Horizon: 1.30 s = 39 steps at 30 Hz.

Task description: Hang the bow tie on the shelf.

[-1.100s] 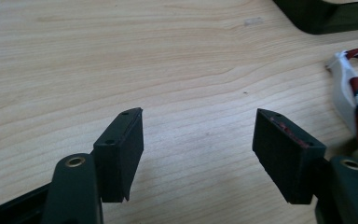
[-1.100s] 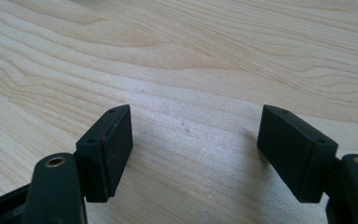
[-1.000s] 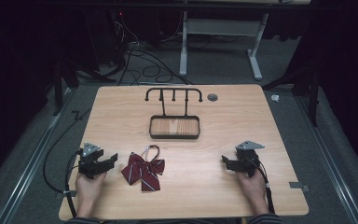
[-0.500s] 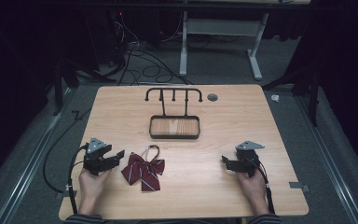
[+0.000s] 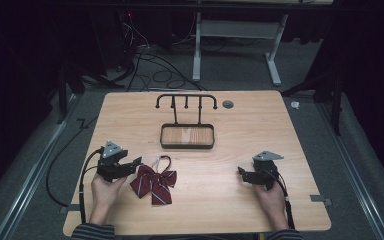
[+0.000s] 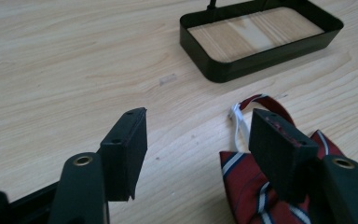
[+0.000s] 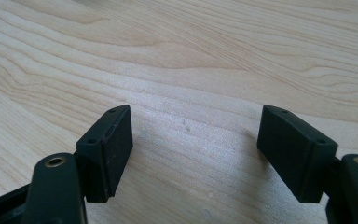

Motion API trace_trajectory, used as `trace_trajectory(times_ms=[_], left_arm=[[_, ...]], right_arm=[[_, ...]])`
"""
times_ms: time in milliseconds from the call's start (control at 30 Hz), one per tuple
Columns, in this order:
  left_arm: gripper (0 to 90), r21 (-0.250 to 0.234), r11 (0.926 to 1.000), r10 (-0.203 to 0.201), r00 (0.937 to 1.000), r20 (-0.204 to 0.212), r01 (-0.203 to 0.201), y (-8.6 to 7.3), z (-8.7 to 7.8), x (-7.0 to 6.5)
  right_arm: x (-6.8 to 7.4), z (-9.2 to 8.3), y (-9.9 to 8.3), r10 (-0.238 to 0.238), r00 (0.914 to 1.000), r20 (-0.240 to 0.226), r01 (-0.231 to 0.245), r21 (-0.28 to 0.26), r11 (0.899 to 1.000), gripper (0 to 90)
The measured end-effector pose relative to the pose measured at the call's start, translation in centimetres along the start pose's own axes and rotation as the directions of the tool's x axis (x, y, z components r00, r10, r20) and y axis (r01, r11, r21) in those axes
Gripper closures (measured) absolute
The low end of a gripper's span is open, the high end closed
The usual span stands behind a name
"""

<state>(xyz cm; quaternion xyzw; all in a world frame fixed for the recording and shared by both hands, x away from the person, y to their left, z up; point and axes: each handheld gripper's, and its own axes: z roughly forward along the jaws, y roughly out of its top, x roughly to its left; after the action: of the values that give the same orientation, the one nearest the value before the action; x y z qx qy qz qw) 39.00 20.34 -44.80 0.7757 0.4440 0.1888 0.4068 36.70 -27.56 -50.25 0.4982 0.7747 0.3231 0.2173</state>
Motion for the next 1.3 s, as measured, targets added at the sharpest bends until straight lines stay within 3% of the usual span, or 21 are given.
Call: trace_trajectory(times_ms=[267, 567, 1033, 1300], left_arm=[[42.4, 0.032, 0.9992, 0.024, 0.9990, 0.037, -0.025, 1.2, 1.2, -0.9], [44.8, 0.057, 0.9964, 0.060, 0.9972, 0.045, -0.062, 2.1, 2.2, -1.8], [50.0, 0.082, 0.9954, 0.045, 0.9965, 0.070, -0.051, 2.2, 3.9, -2.2], [52.0, 0.113, 0.9907, 0.068, 0.9951, 0.071, -0.076, 2.7, 5.2, -2.8]], right_arm=[[0.0, 0.0, 0.0, 0.002, 1.0000, 0.000, -0.002, -0.001, 1.000, 27.9], [0.0, 0.0, 0.0, -0.001, 1.0000, -0.001, 0.001, 0.000, 1.000, 27.9], [0.0, 0.0, 0.0, -0.005, 1.0000, -0.004, 0.005, 0.000, 1.000, 27.9], [0.0, 0.0, 0.0, -0.005, 1.0000, -0.004, 0.005, 0.000, 1.000, 27.9]])
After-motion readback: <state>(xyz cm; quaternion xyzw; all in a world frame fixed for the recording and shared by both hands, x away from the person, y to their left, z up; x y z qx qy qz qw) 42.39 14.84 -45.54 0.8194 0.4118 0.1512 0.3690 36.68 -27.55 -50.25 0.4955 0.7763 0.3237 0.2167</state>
